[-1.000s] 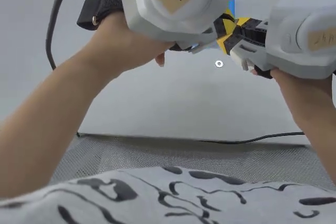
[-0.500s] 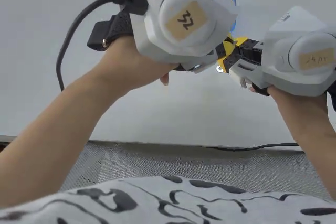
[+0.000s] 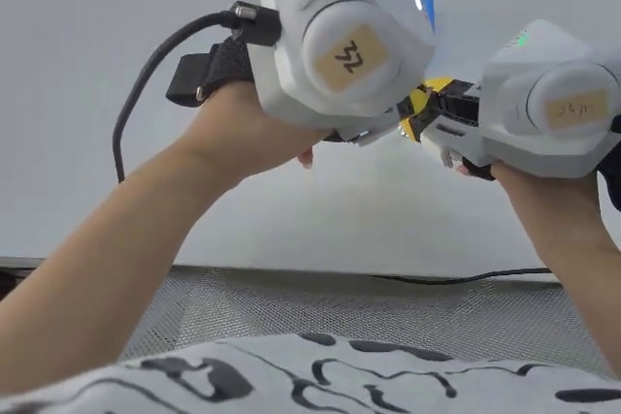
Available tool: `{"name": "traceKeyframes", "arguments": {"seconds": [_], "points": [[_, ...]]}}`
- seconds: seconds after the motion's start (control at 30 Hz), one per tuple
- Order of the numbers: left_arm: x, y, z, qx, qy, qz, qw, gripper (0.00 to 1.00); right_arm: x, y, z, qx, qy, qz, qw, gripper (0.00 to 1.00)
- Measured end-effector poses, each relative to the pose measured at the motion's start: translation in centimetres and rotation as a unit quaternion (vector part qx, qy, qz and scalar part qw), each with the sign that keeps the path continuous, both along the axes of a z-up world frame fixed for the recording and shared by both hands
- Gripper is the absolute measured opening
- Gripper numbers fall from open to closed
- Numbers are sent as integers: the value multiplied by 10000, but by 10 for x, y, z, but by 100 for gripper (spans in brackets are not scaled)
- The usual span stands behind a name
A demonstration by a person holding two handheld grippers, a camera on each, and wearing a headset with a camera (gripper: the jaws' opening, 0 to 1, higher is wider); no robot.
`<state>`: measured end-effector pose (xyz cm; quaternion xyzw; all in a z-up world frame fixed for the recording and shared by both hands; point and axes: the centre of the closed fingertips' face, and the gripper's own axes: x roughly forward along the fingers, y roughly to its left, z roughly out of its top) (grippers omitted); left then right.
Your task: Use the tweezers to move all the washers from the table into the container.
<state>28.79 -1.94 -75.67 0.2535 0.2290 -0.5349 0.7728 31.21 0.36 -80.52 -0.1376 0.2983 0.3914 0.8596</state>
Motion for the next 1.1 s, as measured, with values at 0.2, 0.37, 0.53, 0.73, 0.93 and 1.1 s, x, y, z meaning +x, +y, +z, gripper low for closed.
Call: {"name": "traceKeyframes", "arguments": {"seconds": [0.2,0.37,0.53,0.73,0.93,1.1], "points": [[1,2,1,19,1,14,10000,0,-1,1,0,-17,0,12,10000,8],[2,4,1,54,-14,5,10000,0,-1,2,1,-29,-3,38,10000,8],[2,4,0,21,22,28,10000,0,-1,2,-1,-46,5,38,10000,8],[0,5,0,111,-31,8,9999,0,-2,4,-3,-160,-34,123,9998,7],[4,3,1,-41,63,93,9999,0,0,1,-4,-364,-115,225,9990,4],[4,-2,1,-60,85,107,9999,0,0,-2,-4,-352,-122,103,9993,3]]}}
